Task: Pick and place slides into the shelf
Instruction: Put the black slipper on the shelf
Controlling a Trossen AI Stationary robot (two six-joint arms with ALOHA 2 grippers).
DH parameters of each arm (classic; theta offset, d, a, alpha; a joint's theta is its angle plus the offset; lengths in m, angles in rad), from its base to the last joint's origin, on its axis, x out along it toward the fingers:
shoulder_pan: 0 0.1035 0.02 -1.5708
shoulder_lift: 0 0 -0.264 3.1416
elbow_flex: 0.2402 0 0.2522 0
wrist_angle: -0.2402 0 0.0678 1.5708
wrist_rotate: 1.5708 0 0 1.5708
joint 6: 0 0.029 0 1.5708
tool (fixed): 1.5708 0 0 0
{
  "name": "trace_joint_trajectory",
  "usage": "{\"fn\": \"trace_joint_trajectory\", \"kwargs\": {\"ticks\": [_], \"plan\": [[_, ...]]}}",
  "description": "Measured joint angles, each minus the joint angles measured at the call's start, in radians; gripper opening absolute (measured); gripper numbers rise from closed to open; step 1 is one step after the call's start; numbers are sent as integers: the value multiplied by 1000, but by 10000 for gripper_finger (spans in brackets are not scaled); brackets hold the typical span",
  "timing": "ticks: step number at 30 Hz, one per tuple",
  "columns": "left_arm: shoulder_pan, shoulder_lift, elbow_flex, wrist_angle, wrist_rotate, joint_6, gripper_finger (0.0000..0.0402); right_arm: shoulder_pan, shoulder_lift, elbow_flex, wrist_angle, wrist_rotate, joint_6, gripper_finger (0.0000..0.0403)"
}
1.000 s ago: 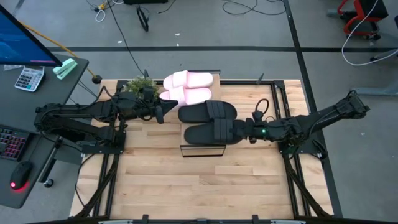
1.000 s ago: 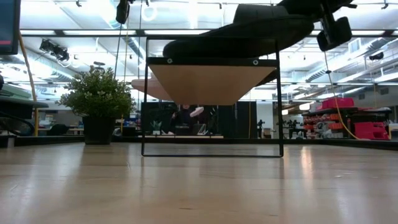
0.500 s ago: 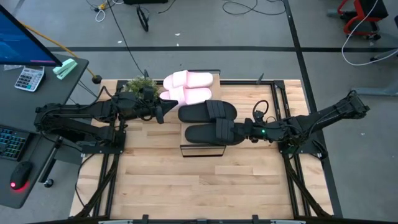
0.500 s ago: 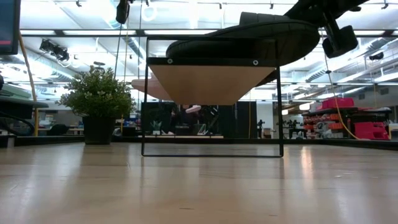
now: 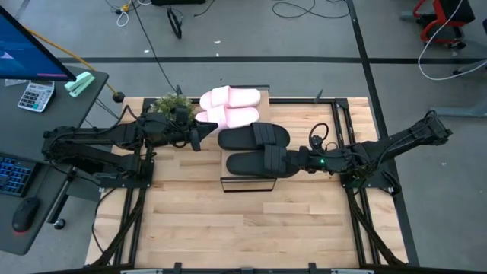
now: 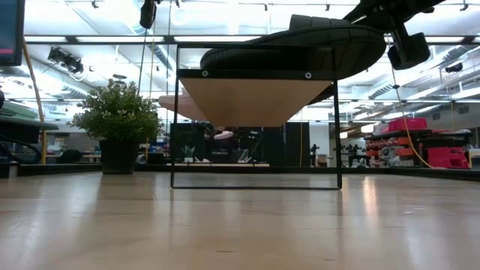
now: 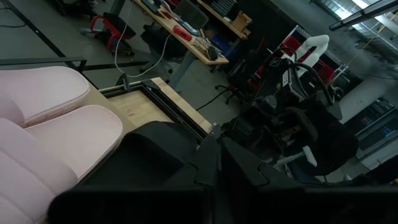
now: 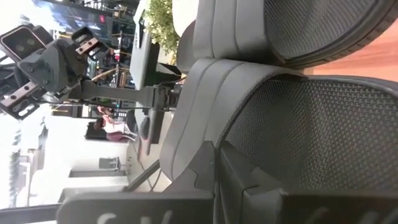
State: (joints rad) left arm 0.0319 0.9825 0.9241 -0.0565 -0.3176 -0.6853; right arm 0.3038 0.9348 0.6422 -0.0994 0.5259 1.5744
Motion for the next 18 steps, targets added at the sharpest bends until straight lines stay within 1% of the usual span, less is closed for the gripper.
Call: {"fn": "trace_joint_trajectory", "kwargs": {"ticks": [9, 15, 18], "plan": [[0, 0, 0, 0, 0, 0, 36, 0, 0, 4, 1, 1, -36, 5], [0, 0, 0, 0, 0, 0, 29, 0, 1, 39, -1, -3, -133, 5], [0, 0, 0, 0, -1, 0, 26, 0, 0, 40, -30, -12, -126, 5]]}}
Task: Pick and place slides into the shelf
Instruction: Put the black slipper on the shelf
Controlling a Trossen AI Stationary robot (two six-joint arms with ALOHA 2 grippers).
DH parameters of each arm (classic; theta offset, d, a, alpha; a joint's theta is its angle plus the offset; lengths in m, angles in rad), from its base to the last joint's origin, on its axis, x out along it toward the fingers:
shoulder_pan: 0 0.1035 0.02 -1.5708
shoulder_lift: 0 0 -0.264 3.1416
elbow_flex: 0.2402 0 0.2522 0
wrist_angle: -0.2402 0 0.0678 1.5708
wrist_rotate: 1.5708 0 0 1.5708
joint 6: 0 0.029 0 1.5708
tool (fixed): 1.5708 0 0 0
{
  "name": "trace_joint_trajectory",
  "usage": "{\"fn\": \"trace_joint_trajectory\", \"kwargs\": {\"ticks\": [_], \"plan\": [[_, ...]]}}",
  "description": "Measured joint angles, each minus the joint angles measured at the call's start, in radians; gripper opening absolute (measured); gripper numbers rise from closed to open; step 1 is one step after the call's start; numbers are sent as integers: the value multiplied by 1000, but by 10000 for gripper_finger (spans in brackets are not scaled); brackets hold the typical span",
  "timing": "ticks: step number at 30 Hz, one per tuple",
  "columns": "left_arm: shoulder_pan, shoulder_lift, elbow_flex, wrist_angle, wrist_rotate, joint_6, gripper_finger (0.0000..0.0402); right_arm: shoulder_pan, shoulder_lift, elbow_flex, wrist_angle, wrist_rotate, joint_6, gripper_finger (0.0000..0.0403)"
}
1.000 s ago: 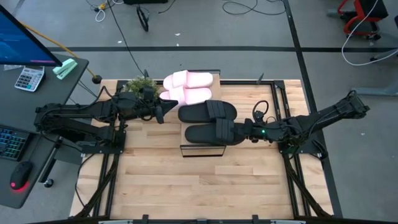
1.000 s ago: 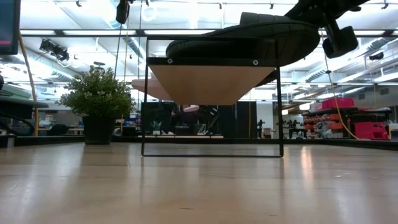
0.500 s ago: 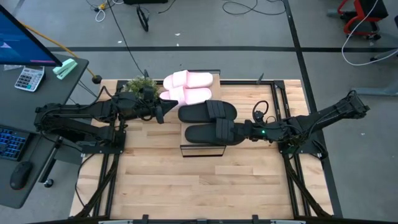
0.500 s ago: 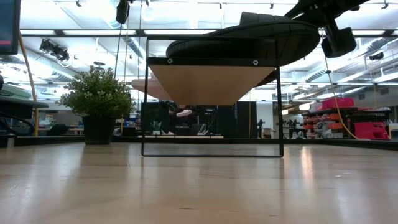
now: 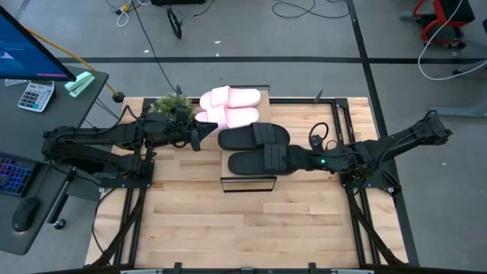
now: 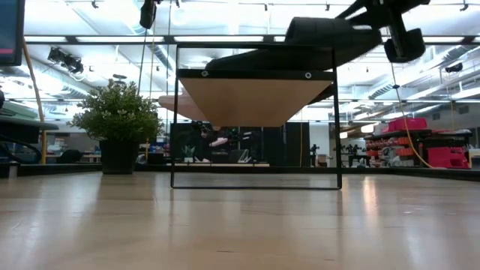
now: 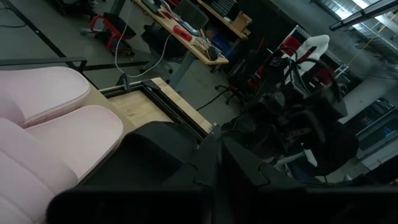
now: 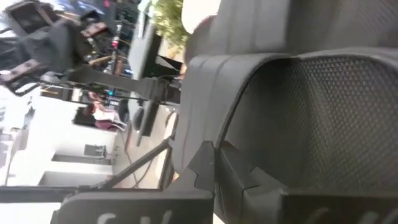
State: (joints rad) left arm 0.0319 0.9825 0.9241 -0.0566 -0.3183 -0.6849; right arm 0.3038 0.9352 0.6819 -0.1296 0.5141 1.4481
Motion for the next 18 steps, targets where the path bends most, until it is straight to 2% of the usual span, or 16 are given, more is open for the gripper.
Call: {"fn": "trace_joint_trajectory", "kwargs": {"ticks": [13, 18], "plan": [[0, 0, 0, 0, -16, 0, 33, -1, 0, 0, -102, -105, 164, 5], [0, 0, 0, 0, -22, 0, 26, -1, 5, 0, -137, -112, 164, 5]]}}
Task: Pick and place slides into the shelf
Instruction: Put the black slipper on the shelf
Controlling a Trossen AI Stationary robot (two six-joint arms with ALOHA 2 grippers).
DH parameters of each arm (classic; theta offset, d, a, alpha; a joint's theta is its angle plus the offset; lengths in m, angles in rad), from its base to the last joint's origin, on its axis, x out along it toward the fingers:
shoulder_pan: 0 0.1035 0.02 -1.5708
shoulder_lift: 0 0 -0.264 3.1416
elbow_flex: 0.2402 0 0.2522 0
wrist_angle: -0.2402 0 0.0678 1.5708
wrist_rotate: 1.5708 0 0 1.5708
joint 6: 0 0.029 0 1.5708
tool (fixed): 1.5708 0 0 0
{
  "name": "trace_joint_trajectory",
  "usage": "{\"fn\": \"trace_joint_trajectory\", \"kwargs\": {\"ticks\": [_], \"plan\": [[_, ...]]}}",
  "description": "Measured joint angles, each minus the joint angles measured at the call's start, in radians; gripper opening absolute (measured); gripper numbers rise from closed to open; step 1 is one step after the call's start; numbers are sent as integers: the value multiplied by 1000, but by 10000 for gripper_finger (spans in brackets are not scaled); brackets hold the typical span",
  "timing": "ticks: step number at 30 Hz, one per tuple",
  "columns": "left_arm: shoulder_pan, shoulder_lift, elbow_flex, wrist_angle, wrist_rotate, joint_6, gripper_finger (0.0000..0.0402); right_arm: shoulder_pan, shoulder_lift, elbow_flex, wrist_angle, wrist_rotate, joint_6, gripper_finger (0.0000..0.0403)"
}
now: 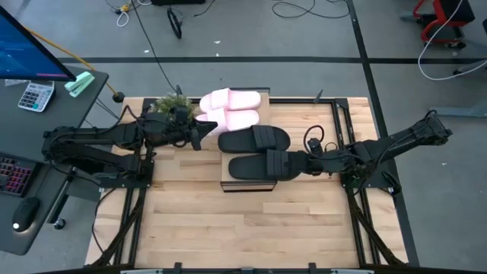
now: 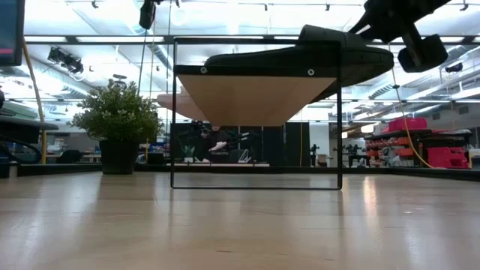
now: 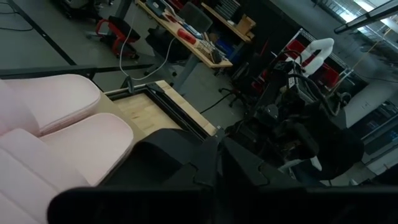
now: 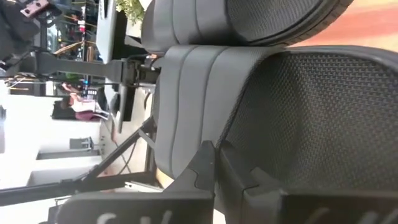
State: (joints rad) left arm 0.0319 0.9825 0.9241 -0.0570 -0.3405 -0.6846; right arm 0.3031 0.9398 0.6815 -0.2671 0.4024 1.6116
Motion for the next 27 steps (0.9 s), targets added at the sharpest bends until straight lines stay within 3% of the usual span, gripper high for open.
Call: {"fn": "trace_joint_trajectory", "kwargs": {"ticks": [27], "plan": [[0, 80, -1, 40, 31, -29, 38, -50, 38, -2, 120, -34, -114, 5]]}}
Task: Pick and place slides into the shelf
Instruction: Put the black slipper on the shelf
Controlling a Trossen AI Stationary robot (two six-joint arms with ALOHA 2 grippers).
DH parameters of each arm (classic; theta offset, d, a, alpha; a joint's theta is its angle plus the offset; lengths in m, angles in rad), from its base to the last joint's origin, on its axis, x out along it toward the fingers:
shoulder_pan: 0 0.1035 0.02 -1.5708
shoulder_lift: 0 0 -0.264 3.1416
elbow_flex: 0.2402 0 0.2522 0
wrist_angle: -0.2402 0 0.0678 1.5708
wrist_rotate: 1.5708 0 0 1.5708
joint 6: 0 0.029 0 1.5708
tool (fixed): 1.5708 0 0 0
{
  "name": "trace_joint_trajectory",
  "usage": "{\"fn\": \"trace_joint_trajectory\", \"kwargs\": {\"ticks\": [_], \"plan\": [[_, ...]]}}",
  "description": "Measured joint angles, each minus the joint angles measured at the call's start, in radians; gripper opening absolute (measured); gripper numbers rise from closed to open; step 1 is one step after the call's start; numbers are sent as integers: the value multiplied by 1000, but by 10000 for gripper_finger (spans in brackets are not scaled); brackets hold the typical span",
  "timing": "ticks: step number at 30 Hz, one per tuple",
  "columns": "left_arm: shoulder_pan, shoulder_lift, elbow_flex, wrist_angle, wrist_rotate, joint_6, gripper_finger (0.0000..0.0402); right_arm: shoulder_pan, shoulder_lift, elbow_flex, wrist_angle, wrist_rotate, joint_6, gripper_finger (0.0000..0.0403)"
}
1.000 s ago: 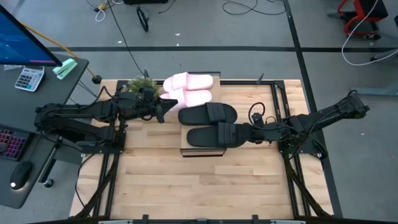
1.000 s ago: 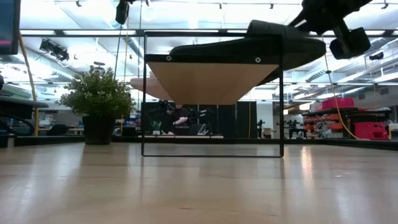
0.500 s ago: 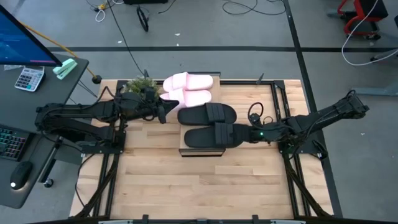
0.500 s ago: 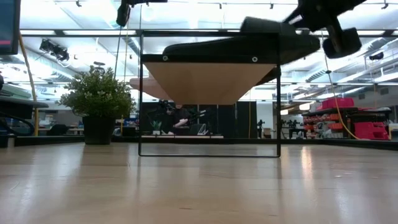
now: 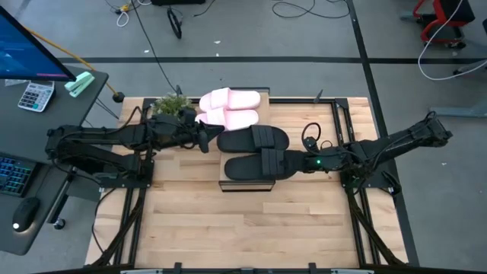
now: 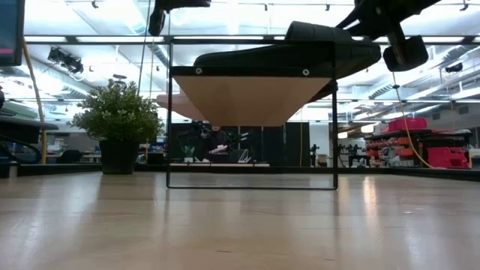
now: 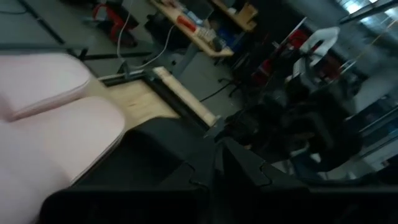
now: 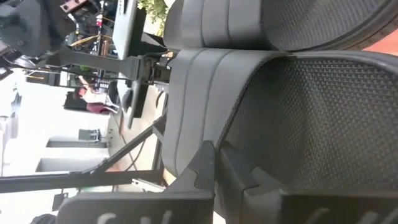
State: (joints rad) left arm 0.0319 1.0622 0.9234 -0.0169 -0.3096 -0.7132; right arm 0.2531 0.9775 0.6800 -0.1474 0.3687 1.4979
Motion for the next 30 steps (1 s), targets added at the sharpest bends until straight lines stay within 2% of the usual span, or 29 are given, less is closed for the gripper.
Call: {"fn": "trace_joint_trajectory", "kwargs": {"ticks": [7, 14, 22, 30], "plan": [[0, -2, 1, 9, 0, 15, 34, -17, 5, -3, 21, -1, -3, 5], [0, -2, 1, 7, 0, 18, 28, -18, 6, -56, 142, 5, -2, 5], [0, -2, 1, 7, 0, 13, 38, -16, 6, -126, 148, 7, 87, 6], [0, -2, 1, 7, 0, 10, 31, -14, 6, -131, 174, 0, 77, 27]]}}
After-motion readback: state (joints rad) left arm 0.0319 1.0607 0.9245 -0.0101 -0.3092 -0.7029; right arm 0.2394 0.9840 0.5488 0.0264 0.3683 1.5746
